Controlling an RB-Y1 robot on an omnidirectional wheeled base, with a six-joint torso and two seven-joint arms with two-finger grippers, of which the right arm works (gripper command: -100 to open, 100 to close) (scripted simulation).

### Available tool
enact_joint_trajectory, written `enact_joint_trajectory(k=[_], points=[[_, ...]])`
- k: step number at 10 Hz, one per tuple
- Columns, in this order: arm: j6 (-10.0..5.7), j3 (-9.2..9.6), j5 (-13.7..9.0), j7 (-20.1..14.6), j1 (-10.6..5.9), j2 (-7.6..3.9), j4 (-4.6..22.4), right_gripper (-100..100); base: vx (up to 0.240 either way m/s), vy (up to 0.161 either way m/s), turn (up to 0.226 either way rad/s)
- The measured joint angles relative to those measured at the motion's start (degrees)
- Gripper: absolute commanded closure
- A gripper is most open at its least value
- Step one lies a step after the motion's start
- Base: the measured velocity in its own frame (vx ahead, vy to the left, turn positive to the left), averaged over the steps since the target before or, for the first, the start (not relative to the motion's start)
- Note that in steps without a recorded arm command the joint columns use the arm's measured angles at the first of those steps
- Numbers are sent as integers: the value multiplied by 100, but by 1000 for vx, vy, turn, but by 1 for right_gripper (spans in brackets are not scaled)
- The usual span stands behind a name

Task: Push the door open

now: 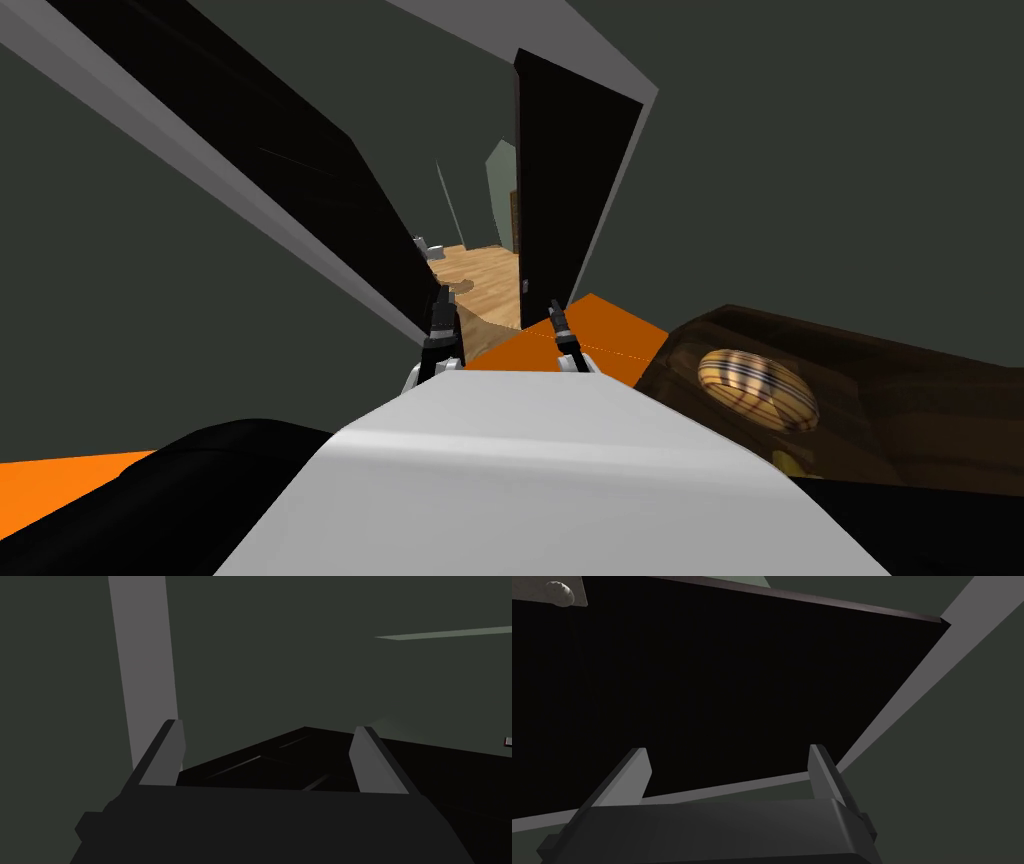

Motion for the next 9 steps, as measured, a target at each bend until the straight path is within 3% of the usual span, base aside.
enact_joint_trajectory(k=[9], points=[[-363, 148, -22, -102, -546, 60, 1490, -100, 78, -74, 79]])
